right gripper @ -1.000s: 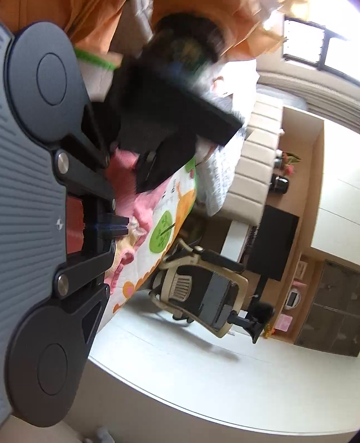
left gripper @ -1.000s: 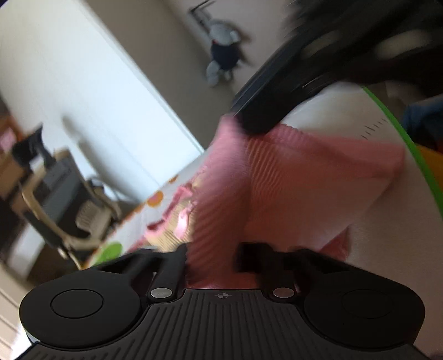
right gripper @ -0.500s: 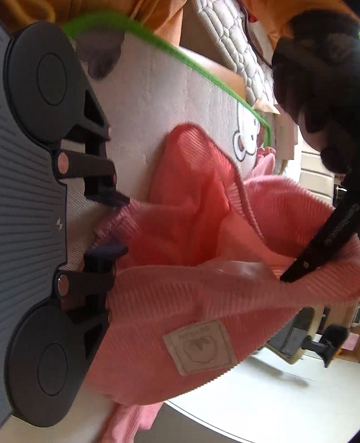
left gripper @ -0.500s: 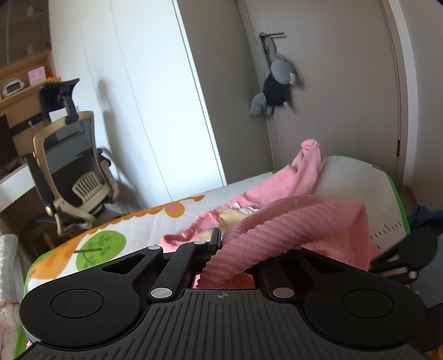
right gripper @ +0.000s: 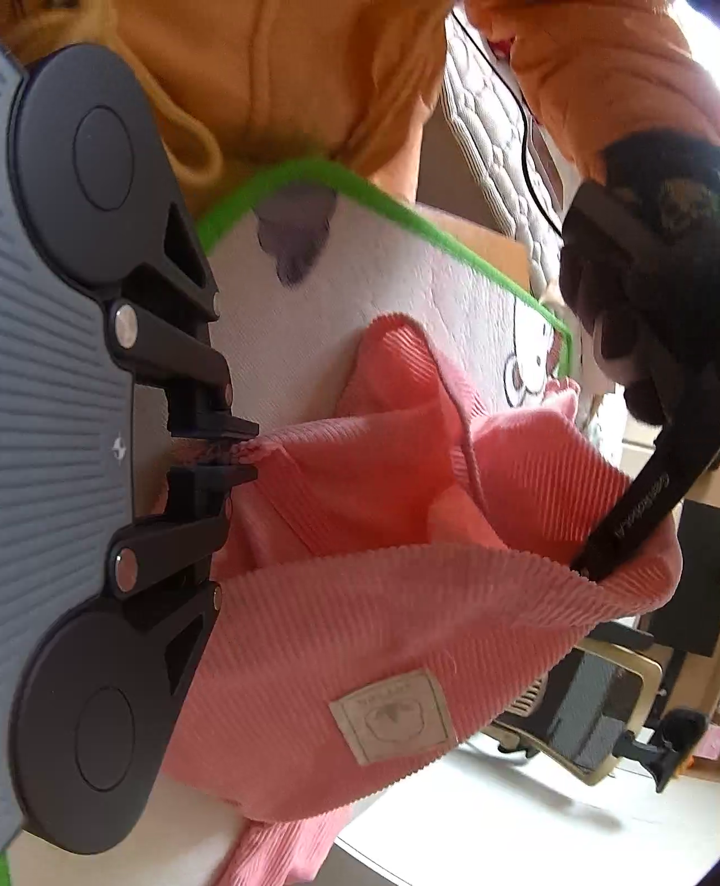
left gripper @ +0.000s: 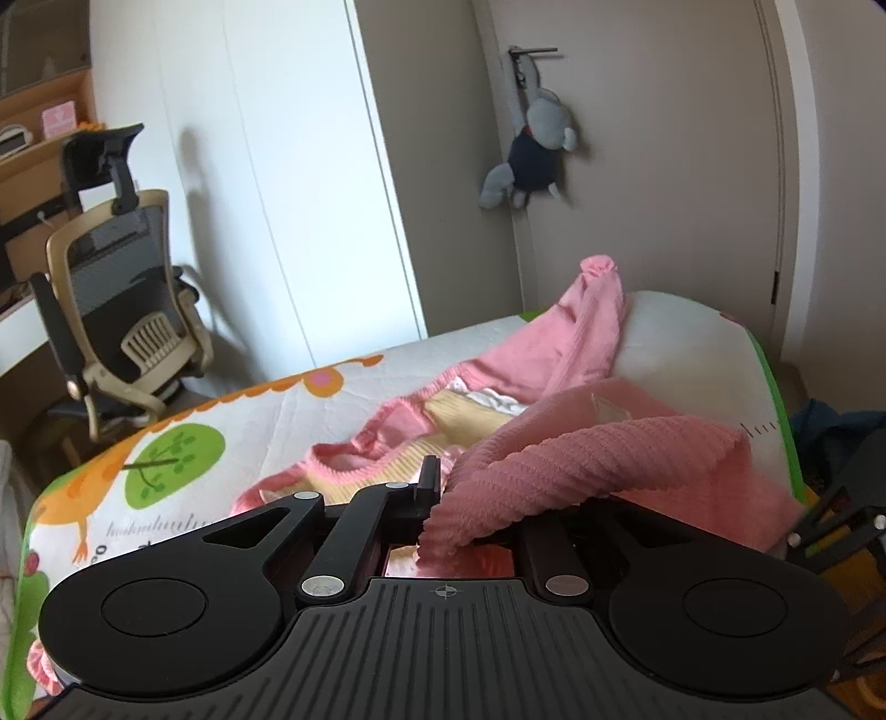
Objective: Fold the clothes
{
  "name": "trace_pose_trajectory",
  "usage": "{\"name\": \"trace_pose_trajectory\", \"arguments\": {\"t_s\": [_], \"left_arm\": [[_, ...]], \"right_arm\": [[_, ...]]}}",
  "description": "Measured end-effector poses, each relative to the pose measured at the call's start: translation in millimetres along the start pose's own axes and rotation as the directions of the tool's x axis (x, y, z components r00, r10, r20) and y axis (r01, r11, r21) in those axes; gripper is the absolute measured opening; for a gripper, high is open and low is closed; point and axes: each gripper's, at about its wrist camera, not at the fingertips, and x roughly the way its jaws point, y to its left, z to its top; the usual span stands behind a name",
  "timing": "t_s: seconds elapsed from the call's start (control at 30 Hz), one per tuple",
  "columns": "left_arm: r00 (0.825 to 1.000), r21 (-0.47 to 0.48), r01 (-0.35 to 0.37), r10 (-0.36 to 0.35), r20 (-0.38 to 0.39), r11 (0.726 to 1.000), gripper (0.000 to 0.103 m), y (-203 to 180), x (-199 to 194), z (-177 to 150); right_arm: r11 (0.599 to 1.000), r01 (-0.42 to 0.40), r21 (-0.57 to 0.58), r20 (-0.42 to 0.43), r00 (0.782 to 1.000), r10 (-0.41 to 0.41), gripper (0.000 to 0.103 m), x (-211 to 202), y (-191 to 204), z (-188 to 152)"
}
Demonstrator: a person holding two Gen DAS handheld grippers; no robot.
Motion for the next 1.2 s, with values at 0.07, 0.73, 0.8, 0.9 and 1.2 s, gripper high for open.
{"name": "trace_pose_trajectory", "arguments": {"t_s": [0.07, 0.73, 0.8, 0.9, 1.2], "left_arm": [[1.0, -0.001, -0.001, 0.001, -0.001, 1.0, 0.012, -0.4, -1.0, -0.3], [0.999, -0.013, 0.035, -0.035, 0.006, 0.999, 0.013, -1.4, -9.4, 1.5], [0.999, -0.011, 0.034, -0.034, 0.003, 0.999, 0.013, -1.5, -10.7, 0.3], [0.999, -0.015, 0.032, -0.033, -0.001, 0.999, 0.014, -1.1, -12.4, -3.3], [0.999, -0.067, 0.048, -0.047, 0.014, 0.997, 0.012, 5.2, -11.0, -12.6]], "right_arm": [[1.0, -0.025, -0.008, -0.007, 1.0, 0.025, 0.015, -5.6, 1.4, 0.7], [0.927, -0.366, -0.077, 0.252, 0.893, 0.374, 0.055, 41.3, 56.5, 96.6], [0.922, -0.36, -0.138, 0.252, 0.888, 0.385, 0.063, 30.2, 63.7, 92.4], [0.926, -0.324, -0.192, 0.189, 0.914, 0.359, 0.064, 16.5, 64.4, 74.5], [0.992, -0.098, 0.083, 0.189, 0.979, 0.081, 0.067, -22.5, -0.5, 32.0]]}}
